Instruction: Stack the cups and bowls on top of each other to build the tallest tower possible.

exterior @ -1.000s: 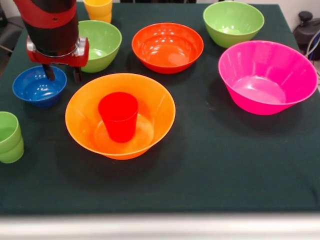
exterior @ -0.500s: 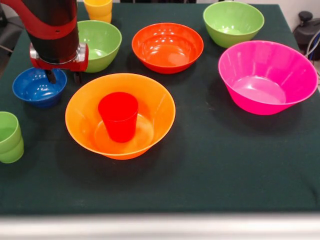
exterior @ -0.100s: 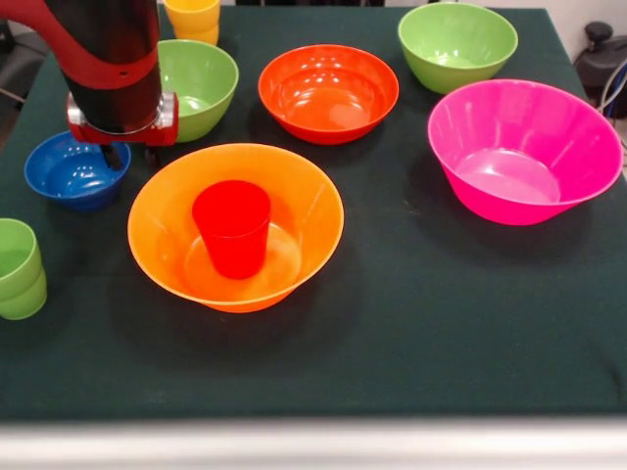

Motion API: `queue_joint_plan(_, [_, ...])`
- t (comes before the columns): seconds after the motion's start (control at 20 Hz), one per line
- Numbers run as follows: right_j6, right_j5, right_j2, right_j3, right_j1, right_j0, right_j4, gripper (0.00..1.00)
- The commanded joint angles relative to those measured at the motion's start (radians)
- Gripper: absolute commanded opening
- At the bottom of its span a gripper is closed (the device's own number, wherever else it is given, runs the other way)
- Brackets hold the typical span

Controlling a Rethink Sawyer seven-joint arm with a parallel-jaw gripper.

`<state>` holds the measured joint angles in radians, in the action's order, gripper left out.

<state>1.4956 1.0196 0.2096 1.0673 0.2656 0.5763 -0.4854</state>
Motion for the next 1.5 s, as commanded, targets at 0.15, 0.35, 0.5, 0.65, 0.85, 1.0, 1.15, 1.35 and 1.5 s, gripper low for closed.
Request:
queue_joint_plan(0.15, [-0.316,0.001,0.092,-0.060,-0.006,-0.006,-0.083,0.00])
queue_joint_plan(0.35, [-0.318,0.009,0.086,-0.068,-0.007,-0.010,-0.086,0.00])
queue_joint_plan(0.5, [-0.310,0.008,0.080,-0.068,-0.006,-0.013,-0.087,0.00])
queue_joint_plan(0.65, [-0.295,-0.012,0.080,-0.056,-0.001,-0.014,-0.086,0.00])
queue_joint_plan(0.85, [-0.284,-0.008,0.078,-0.053,0.007,-0.023,-0.086,0.00])
queue_joint_plan(1.0, [-0.270,0.007,0.066,-0.055,0.022,-0.042,-0.094,0.00])
queue_joint_plan(1.15, [-0.241,0.017,0.037,-0.054,0.052,-0.080,-0.117,0.00])
queue_joint_plan(1.35, [-0.197,0.048,0.015,-0.054,0.075,-0.122,-0.124,0.00])
queue_joint_plan(1.5, [-0.176,0.052,0.001,-0.048,0.082,-0.142,-0.131,0.00])
